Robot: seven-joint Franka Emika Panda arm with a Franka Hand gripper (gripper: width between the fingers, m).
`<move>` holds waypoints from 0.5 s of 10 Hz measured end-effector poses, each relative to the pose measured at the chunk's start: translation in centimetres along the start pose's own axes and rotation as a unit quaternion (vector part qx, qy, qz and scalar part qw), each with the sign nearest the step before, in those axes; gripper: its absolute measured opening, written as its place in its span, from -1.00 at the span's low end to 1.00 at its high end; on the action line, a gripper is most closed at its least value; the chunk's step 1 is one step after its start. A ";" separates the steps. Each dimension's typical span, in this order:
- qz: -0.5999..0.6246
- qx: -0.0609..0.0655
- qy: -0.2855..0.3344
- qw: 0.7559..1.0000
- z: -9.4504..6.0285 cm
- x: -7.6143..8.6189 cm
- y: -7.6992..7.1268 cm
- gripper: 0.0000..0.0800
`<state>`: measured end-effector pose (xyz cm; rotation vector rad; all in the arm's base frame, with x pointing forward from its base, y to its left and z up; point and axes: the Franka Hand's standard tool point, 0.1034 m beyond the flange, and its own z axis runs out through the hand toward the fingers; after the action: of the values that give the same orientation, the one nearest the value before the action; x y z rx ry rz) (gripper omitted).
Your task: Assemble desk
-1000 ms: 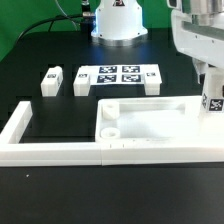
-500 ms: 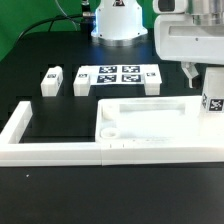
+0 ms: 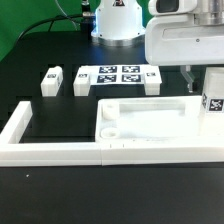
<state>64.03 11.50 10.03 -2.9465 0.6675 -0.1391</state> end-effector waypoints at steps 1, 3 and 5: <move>0.038 -0.002 -0.001 0.999 0.1 0.0 0.2 -0.25; 0.096 -0.003 -0.001 0.995 0.1 0.1 0.5 -0.25; 0.242 -0.001 -0.002 0.970 0.0 0.3 0.8 -0.26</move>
Offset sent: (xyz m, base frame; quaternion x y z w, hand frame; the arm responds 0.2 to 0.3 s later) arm 0.0042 -0.0144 0.0005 -0.0034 0.0119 0.2586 0.9659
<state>63.94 10.72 9.92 -2.6829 1.3533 -0.0840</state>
